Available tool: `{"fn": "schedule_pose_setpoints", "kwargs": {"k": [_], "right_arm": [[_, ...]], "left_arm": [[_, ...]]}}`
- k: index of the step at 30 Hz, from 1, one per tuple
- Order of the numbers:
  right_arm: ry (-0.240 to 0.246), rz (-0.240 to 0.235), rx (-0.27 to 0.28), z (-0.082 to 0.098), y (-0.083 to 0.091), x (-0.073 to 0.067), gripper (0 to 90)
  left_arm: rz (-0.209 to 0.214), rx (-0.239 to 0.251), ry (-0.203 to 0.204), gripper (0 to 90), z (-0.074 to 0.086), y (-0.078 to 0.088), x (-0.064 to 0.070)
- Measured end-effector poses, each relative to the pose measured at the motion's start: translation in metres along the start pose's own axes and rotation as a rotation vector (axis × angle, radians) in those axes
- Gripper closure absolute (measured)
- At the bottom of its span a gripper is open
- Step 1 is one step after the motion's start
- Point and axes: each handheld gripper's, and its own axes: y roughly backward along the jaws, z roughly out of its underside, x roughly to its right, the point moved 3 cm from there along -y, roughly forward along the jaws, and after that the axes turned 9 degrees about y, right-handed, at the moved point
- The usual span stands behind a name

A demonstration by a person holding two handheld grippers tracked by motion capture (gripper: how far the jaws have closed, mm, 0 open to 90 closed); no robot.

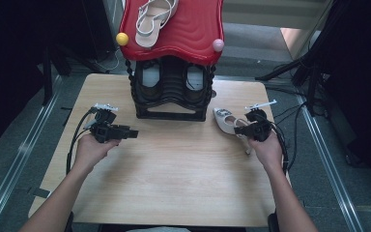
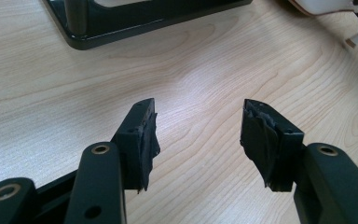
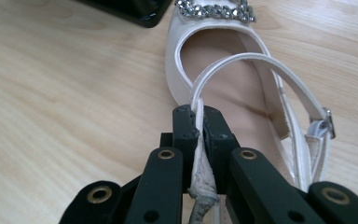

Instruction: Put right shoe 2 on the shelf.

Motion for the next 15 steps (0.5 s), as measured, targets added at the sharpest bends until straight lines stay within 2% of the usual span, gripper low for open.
{"fn": "schedule_pose_setpoints", "kwargs": {"k": [6, 9, 11, 15], "right_arm": [[0.065, -0.016, 0.004, 0.001, 0.009, -0.028, 87.3], [0.092, -0.040, 0.017, 0.000, 0.012, -0.041, 87.4], [0.105, -0.064, 0.016, 0.000, 0.011, -0.052, 87.4], [0.143, -0.079, 0.009, -0.001, 0.005, -0.071, 87.5]], "left_arm": [[0.002, -0.012, -0.006, 45.6, 0.000, -0.003, 0.002], [0.003, -0.019, -0.010, 45.6, 0.001, -0.004, 0.003], [0.001, -0.016, -0.012, 45.6, 0.001, -0.005, 0.003], [0.003, -0.022, -0.014, 45.6, 0.001, -0.005, 0.004]]}}
